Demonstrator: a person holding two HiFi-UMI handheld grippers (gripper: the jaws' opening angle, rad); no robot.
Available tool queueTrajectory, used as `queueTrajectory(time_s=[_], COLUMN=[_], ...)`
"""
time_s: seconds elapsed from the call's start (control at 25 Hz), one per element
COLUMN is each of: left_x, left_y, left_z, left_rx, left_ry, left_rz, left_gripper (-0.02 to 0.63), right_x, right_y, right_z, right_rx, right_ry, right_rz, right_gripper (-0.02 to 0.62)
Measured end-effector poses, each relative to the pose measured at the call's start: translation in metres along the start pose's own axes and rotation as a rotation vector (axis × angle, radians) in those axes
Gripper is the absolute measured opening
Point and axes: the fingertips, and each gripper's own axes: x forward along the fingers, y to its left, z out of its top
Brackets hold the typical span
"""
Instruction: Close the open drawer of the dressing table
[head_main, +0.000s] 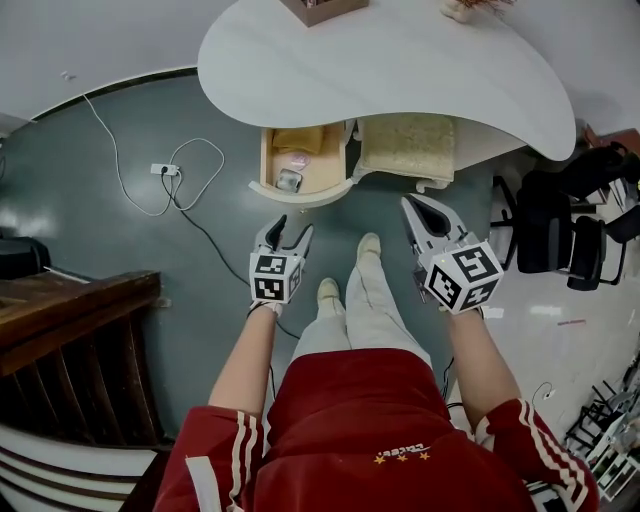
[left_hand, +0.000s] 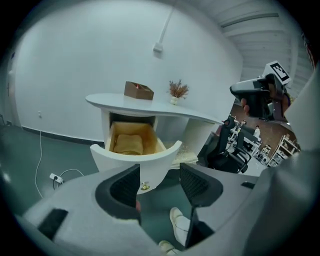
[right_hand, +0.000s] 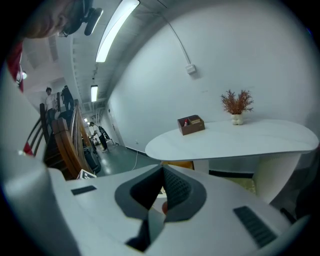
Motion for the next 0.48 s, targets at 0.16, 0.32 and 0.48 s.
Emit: queueTrajectory(time_s=[0.16,0.32,0.48], left_x=[0.028,0.052,0.077], left_y=[0.014,0.029,0.033], left_z=[-0.021,-0.041,-0.061], left_rx=[-0.025,-0.084,-0.149], left_ry=[0.044,0.078,0.102], left_rz=[0.039,0.076,0.07], left_gripper=[0.242,0.242,0.238], right_x=[0.014,0.029,0.033], right_y=[-0.019,-0.033,-0.029], right_z=[-0.006,-0.008,-0.025], right_rx=[0.025,0.031,0.046], right_ry=[0.012,0.011,0.043], right_rz=[0.004,0.004,0.031], right_gripper=[0.005,0.005,0.005])
